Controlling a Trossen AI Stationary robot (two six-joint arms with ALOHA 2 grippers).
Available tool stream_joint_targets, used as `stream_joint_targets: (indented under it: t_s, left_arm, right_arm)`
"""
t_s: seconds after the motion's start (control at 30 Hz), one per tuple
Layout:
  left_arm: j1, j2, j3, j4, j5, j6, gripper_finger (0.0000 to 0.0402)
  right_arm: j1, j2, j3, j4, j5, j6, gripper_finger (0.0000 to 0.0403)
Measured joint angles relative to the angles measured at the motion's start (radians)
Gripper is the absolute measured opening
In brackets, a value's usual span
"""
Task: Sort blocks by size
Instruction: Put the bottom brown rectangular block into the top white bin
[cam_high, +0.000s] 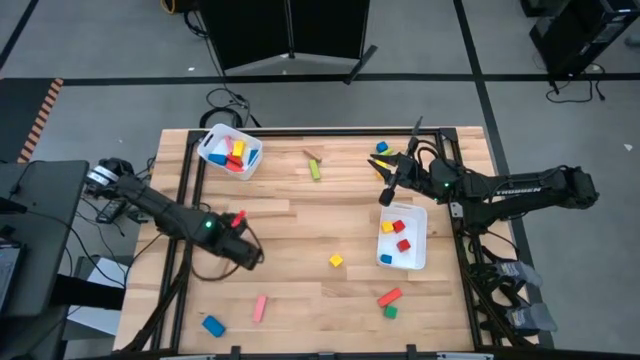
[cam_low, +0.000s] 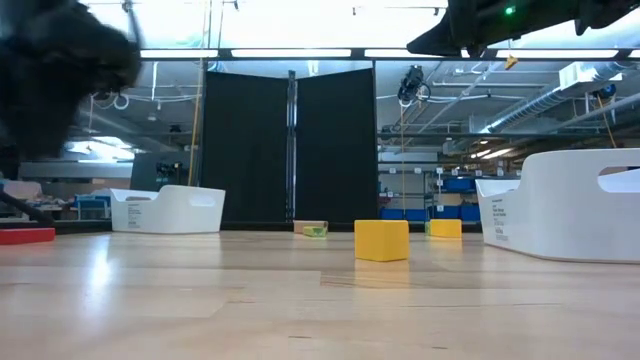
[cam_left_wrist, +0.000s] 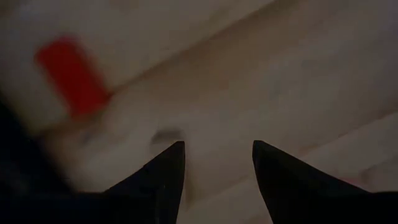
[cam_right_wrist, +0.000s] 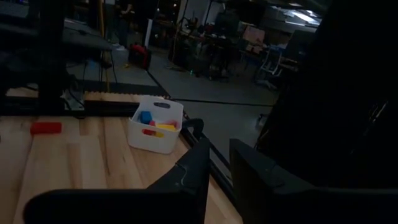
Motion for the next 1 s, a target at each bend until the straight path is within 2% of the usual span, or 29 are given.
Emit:
stream_joint_targets:
  t_s: [0.2,0.4,0.67,0.83,1.0]
  left_arm:
    - [-0.115,0.010,-0.031,-0.002,0.116,-0.168,0.0196]
    - [-0.178,0.019,-0.090,0.051,0.129,-0.273,0.0196]
    - [-0.217,0.020,-0.199,0.173,0.121,-0.304,0.0199]
    - [-0.225,0.020,-0.231,0.191,0.110,-0.305,0.0221]
    - [-0.225,0.020,-0.293,0.307,0.116,-0.306,0.0242]
  right_arm:
    - [0.000,0.000,0.000,-0.002,0.000,-0.006,0.0071]
    - [-0.001,0.000,0.000,0.003,-0.002,-0.006,0.0076]
    - [-0.001,0.000,0.000,0.003,-0.004,-0.002,0.0074]
    - [-0.001,0.000,0.000,0.003,-0.004,-0.002,0.0069]
    - [-0.001,0.000,0.000,0.003,-0.004,-0.001,0.0066]
